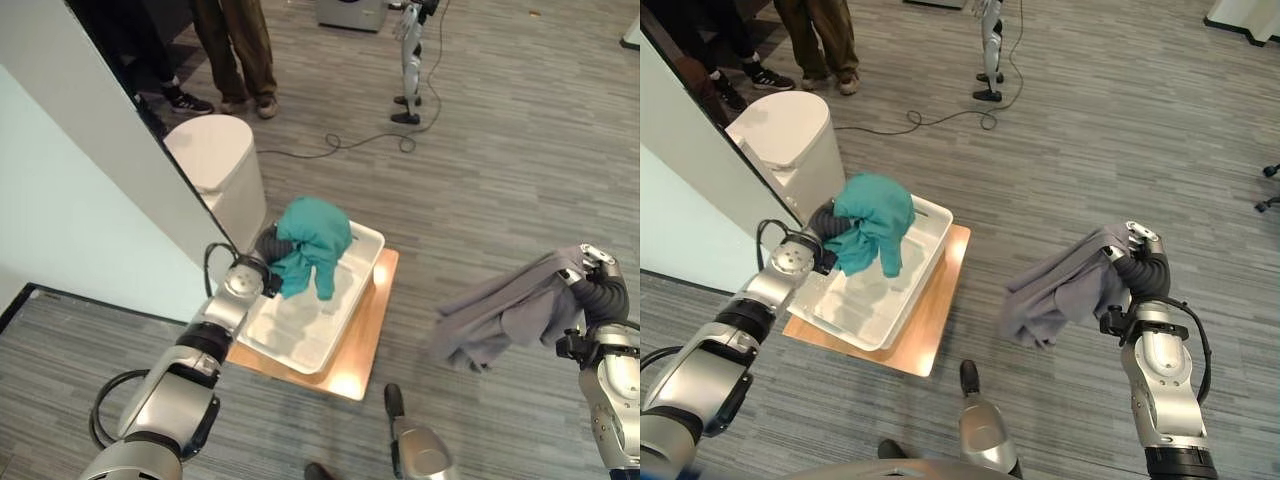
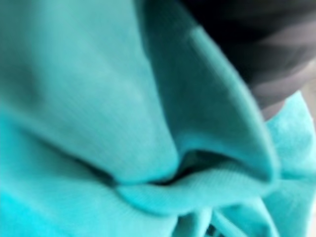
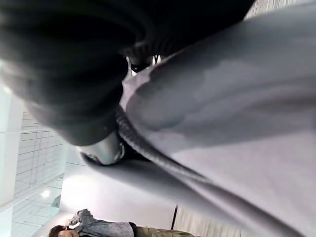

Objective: Pick up bed clothes into laundry basket.

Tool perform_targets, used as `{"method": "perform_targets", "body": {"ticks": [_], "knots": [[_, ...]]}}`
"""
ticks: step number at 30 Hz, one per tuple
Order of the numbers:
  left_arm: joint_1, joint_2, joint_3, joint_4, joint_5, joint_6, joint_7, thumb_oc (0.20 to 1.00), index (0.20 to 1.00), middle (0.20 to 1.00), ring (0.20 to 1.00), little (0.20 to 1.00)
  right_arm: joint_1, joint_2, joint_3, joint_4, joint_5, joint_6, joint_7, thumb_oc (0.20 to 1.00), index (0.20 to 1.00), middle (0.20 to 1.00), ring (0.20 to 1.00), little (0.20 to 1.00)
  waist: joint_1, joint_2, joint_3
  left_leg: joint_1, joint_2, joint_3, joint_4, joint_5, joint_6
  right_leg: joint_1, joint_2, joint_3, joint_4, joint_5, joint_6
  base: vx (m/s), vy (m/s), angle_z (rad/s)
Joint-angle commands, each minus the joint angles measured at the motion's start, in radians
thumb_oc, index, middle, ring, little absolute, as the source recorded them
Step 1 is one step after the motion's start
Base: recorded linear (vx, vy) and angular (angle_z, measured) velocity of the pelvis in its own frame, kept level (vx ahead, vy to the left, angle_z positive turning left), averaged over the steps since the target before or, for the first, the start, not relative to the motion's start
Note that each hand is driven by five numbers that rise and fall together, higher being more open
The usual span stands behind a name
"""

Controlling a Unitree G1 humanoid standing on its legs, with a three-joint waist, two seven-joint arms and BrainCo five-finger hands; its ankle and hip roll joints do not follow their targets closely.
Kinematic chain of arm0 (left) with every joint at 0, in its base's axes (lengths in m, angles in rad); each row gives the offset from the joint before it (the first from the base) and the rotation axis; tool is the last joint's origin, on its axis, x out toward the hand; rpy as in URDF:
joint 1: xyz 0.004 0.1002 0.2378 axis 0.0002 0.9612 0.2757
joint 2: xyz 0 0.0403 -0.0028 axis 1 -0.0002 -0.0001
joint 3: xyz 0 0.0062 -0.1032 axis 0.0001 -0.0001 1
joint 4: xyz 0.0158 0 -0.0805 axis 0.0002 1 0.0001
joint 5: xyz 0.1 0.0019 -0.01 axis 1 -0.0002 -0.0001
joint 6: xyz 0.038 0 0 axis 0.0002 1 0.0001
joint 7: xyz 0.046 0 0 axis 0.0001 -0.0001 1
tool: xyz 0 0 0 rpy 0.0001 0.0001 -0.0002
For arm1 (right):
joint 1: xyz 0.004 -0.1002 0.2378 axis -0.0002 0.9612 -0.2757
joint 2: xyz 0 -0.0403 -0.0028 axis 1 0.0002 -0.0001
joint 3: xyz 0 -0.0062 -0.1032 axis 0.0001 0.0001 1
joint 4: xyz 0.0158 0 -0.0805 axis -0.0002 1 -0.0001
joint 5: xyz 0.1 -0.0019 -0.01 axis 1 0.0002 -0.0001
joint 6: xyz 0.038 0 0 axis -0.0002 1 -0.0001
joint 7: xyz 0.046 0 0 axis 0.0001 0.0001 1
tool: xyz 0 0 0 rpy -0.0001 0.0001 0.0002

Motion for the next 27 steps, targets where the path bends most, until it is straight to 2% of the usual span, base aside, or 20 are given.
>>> {"method": "perform_targets", "body": {"ticks": [1,8,12,13,15,16,18,20,26,27], "knots": [[-0.168,0.035,0.005,0.061,0.106,-0.027,0.054,0.200,0.200,0.200,0.200,0.200,-0.101,-0.030,-0.053,-0.103,0.022,-0.072,-0.006,0.200,0.200,0.200,0.200,0.200,0.014,-0.002,0.029,-0.035,0.058,-0.008,0.006,0.088,-0.054,0.111,-0.073,-0.025,0.048,-0.108,0.129,-0.04,0.001,-0.14],[-0.258,0.032,-0.042,0.263,0.233,-0.009,0.087,0.200,0.200,0.200,0.200,0.200,-0.111,-0.036,-0.032,-0.121,0.045,-0.094,-0.011,0.200,0.200,0.200,0.200,0.200,-0.016,-0.044,0.050,-0.064,0.072,0.025,0.006,0.096,-0.060,0.062,-0.061,0.004,0.036,-0.082,0.134,-0.04,-0.002,-0.17],[-0.292,0.046,-0.050,0.297,0.266,0.000,0.105,0.200,0.200,0.200,0.200,0.200,-0.106,-0.039,-0.028,-0.120,0.053,-0.103,-0.013,0.200,0.200,0.200,0.200,0.200,-0.023,-0.059,0.055,-0.072,0.075,0.034,0.006,0.097,-0.061,0.046,-0.058,0.011,0.033,-0.076,0.137,-0.01,0.009,-0.15],[-0.310,0.063,-0.053,0.311,0.283,0.004,0.117,0.200,0.200,0.200,0.200,0.200,-0.098,-0.040,-0.028,-0.120,0.055,-0.106,-0.012,0.200,0.200,0.200,0.200,0.200,-0.025,-0.063,0.056,-0.065,0.076,0.024,0.006,0.077,-0.069,0.052,-0.058,0.018,0.027,-0.086,0.147,-0.03,0.000,-0.14],[-0.318,0.078,-0.049,0.312,0.287,0.006,0.124,0.200,0.200,0.200,0.200,0.200,-0.089,-0.039,-0.033,-0.120,0.057,-0.111,-0.015,0.200,0.200,0.200,0.200,0.200,-0.025,-0.072,0.063,-0.074,0.079,0.043,0.006,0.098,-0.063,0.041,-0.057,0.012,0.030,-0.071,0.140,-0.02,-0.005,-0.20],[-0.321,0.081,-0.047,0.308,0.284,0.005,0.126,0.200,0.200,0.200,0.200,0.200,-0.086,-0.037,-0.036,-0.118,0.057,-0.113,-0.016,0.200,0.200,0.200,0.200,0.200,-0.023,-0.069,0.060,-0.066,0.077,0.027,0.006,0.075,-0.070,0.050,-0.058,0.015,0.025,-0.083,0.149,0.07,0.030,-0.17],[-0.320,0.088,-0.049,0.308,0.280,0.000,0.117,0.200,0.200,0.200,0.200,0.200,-0.085,-0.036,-0.039,-0.119,0.059,-0.115,-0.018,0.200,0.200,0.200,0.200,0.200,-0.024,-0.071,0.062,-0.068,0.079,0.028,0.006,0.076,-0.072,0.047,-0.059,0.010,0.023,-0.083,0.149,0.03,0.016,-0.05],[-0.323,0.095,-0.053,0.301,0.283,0.001,0.119,1.000,1.000,1.000,1.000,1.000,-0.085,-0.035,-0.038,-0.119,0.058,-0.116,-0.016,0.200,0.200,0.200,0.200,0.200,-0.021,-0.074,0.063,-0.069,0.079,0.028,0.006,0.076,-0.072,0.045,-0.059,0.008,0.022,-0.084,0.149,-0.02,-0.003,0.05],[-0.327,0.116,-0.083,0.235,0.343,0.010,0.118,1.000,1.000,1.000,1.000,1.000,-0.081,-0.045,-0.053,-0.105,0.047,-0.110,-0.013,0.200,0.200,0.200,0.200,0.200,-0.007,-0.068,0.061,-0.072,0.079,0.018,0.006,0.076,-0.070,0.051,-0.066,-0.007,0.022,-0.085,0.151,-0.02,-0.007,0.02],[-0.328,0.119,-0.083,0.210,0.349,0.011,0.122,1.000,1.000,1.000,1.000,1.000,-0.078,-0.051,-0.064,-0.103,0.043,-0.107,-0.015,0.200,0.200,0.200,0.200,0.200,-0.006,-0.071,0.064,-0.078,0.079,0.030,0.006,0.095,-0.062,0.045,-0.067,-0.016,0.026,-0.072,0.143,-0.09,-0.045,0.04]]}}
